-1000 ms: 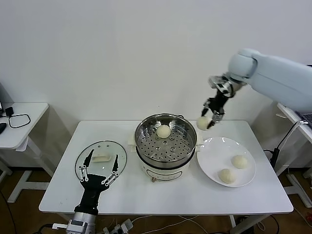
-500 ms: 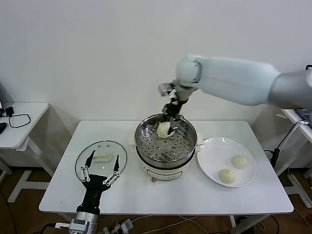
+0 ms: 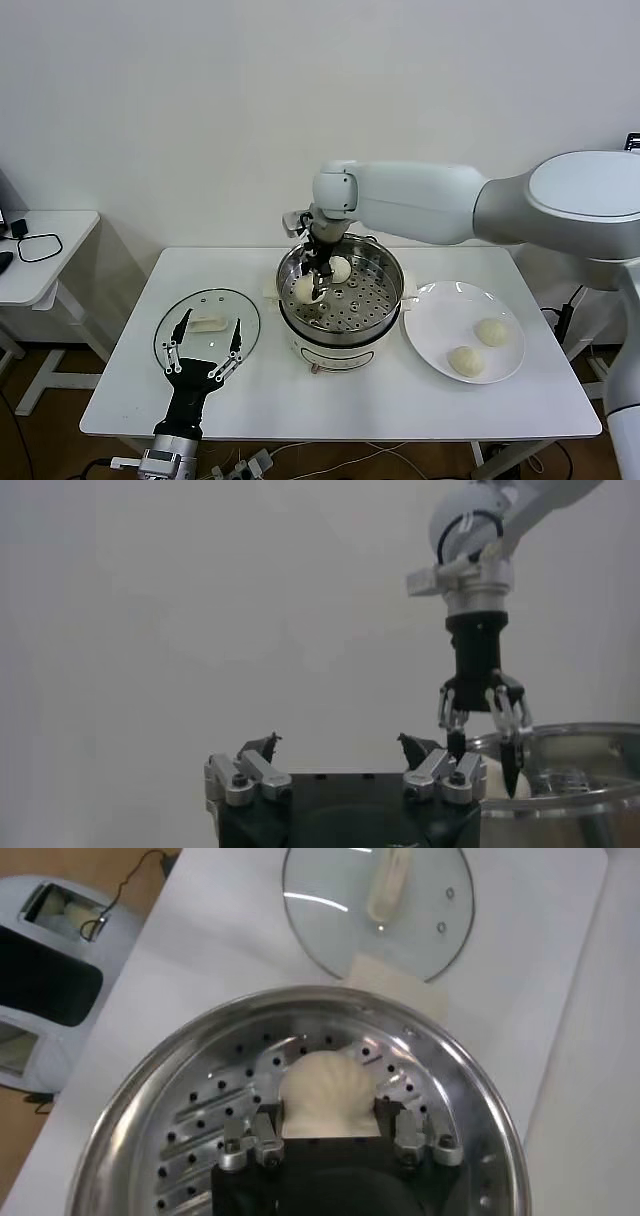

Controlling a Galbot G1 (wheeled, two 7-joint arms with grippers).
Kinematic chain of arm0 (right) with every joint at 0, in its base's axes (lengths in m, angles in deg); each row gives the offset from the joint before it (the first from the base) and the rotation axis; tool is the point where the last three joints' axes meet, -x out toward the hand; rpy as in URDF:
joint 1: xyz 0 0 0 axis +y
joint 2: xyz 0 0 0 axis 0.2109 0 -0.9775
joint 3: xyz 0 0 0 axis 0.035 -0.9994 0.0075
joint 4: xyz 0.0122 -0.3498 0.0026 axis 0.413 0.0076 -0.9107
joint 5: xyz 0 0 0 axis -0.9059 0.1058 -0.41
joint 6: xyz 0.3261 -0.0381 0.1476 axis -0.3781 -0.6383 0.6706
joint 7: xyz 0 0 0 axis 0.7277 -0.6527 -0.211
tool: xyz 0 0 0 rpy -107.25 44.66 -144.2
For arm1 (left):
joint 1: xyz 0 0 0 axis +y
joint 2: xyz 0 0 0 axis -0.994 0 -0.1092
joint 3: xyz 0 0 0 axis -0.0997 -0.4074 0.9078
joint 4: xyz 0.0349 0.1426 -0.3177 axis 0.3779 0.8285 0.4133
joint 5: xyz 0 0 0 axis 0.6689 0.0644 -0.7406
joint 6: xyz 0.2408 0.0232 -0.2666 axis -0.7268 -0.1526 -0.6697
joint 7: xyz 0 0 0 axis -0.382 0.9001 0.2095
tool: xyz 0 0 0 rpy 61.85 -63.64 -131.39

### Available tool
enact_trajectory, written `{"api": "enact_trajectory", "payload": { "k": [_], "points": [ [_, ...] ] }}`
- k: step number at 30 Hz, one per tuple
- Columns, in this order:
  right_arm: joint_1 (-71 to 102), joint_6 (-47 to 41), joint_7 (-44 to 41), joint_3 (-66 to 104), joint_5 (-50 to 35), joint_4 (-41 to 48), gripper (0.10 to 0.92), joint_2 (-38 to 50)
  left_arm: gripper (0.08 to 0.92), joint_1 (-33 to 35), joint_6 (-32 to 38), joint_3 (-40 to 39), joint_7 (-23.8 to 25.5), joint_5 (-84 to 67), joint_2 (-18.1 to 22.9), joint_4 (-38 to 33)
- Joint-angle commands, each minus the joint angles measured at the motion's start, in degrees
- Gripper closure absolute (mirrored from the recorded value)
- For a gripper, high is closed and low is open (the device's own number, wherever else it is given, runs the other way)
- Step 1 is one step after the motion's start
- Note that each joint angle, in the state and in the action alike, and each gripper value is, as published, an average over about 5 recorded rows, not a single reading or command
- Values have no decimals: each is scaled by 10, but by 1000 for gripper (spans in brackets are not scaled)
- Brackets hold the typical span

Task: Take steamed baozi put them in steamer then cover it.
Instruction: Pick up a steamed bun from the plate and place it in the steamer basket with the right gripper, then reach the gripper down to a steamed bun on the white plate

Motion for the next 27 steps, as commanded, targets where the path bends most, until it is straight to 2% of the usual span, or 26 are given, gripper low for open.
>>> {"api": "enact_trajectory", "payload": {
  "k": [1,7,10,17,22,27],
  "points": [
    [27,-5,25,-3,4,9,369,-18,177,2,2,1,-1,0,0,1],
    [21,-5,23,6,10,-2,235,-4,177,4,2,1,-3,0,2,-2],
    [2,-3,9,18,18,-21,207,23,177,5,2,1,-3,0,2,-2],
    [-83,28,-96,48,63,-70,203,160,177,6,3,0,-3,0,-1,-4],
    [-111,79,-171,46,136,-88,203,289,177,5,3,-2,-3,1,-2,-6],
    [-78,116,-204,48,203,-89,203,408,177,7,1,0,-3,1,-3,-11]
  ]
}}
